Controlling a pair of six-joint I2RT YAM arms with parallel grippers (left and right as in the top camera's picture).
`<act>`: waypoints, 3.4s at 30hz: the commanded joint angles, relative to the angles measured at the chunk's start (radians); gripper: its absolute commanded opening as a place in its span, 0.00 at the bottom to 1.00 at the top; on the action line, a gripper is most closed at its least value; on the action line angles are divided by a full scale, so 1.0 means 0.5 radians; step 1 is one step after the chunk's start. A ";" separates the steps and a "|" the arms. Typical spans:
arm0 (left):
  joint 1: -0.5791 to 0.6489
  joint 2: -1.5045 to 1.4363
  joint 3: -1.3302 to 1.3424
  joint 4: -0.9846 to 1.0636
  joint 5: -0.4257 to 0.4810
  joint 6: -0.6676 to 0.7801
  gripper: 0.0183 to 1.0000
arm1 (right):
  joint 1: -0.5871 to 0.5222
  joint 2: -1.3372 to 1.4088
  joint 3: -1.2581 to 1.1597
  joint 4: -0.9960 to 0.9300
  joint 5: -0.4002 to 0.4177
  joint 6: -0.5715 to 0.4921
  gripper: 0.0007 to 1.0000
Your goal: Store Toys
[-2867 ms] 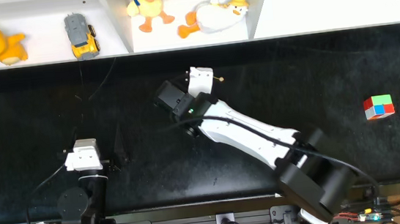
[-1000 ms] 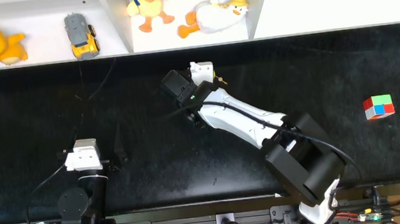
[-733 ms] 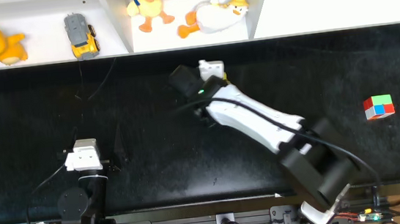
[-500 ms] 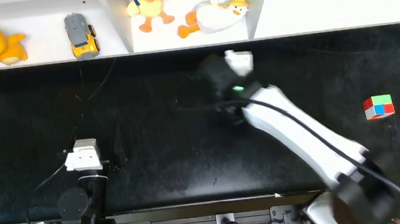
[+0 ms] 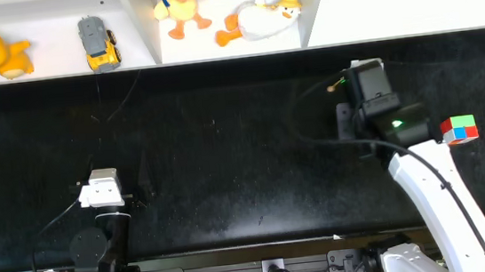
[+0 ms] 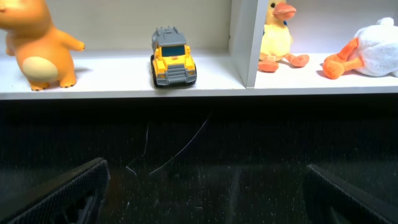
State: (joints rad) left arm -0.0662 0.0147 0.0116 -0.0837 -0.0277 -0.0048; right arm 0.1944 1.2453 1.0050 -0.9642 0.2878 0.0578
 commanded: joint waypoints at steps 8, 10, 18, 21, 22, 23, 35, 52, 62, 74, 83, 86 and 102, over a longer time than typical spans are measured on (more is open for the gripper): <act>-0.012 -0.024 -0.007 -0.001 -0.017 0.014 1.00 | -0.115 0.472 0.423 0.255 -0.021 -0.724 0.04; -0.012 -0.024 -0.007 -0.001 -0.017 0.014 1.00 | -0.115 0.574 0.526 0.283 -0.021 -0.725 0.04; -0.012 -0.024 -0.007 -0.001 -0.017 0.014 1.00 | -0.117 0.925 0.823 0.447 -0.024 -0.721 0.04; -0.012 -0.024 -0.007 -0.001 -0.016 0.014 1.00 | -0.127 1.028 0.886 0.512 -0.077 -0.719 0.04; -0.012 -0.024 -0.007 -0.001 -0.017 0.014 1.00 | -0.132 1.054 0.896 0.536 -0.092 -0.704 0.04; -0.012 -0.024 -0.007 -0.001 -0.017 0.014 1.00 | -0.143 1.084 0.905 0.563 -0.114 -0.698 0.04; -0.012 -0.024 -0.007 -0.001 -0.017 0.014 1.00 | -0.211 1.186 0.906 0.707 -0.212 -0.645 0.11; -0.012 -0.024 -0.007 -0.001 -0.017 0.014 1.00 | -0.207 1.115 0.903 0.585 -0.284 -0.560 0.39; -0.012 -0.024 -0.007 -0.001 -0.017 0.014 1.00 | -0.208 0.415 0.477 0.252 -0.125 -0.565 1.00; -0.012 -0.024 -0.007 -0.001 -0.016 0.014 1.00 | -0.208 -0.117 0.364 -0.112 -0.002 -0.565 0.99; -0.012 -0.024 -0.007 -0.001 -0.017 0.014 1.00 | -0.246 -0.143 0.277 0.024 -0.171 -0.549 1.00; -0.012 -0.024 -0.007 -0.001 -0.017 0.014 1.00 | -0.365 -0.146 0.249 -0.056 -0.156 -0.549 1.00; -0.012 -0.024 -0.007 -0.001 -0.017 0.014 1.00 | -2.029 0.018 0.130 0.043 -1.224 -1.987 1.00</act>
State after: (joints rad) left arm -0.0662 0.0147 0.0116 -0.0837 -0.0277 -0.0048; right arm -0.7914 1.2182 1.0786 -0.9482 -0.2180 -0.7616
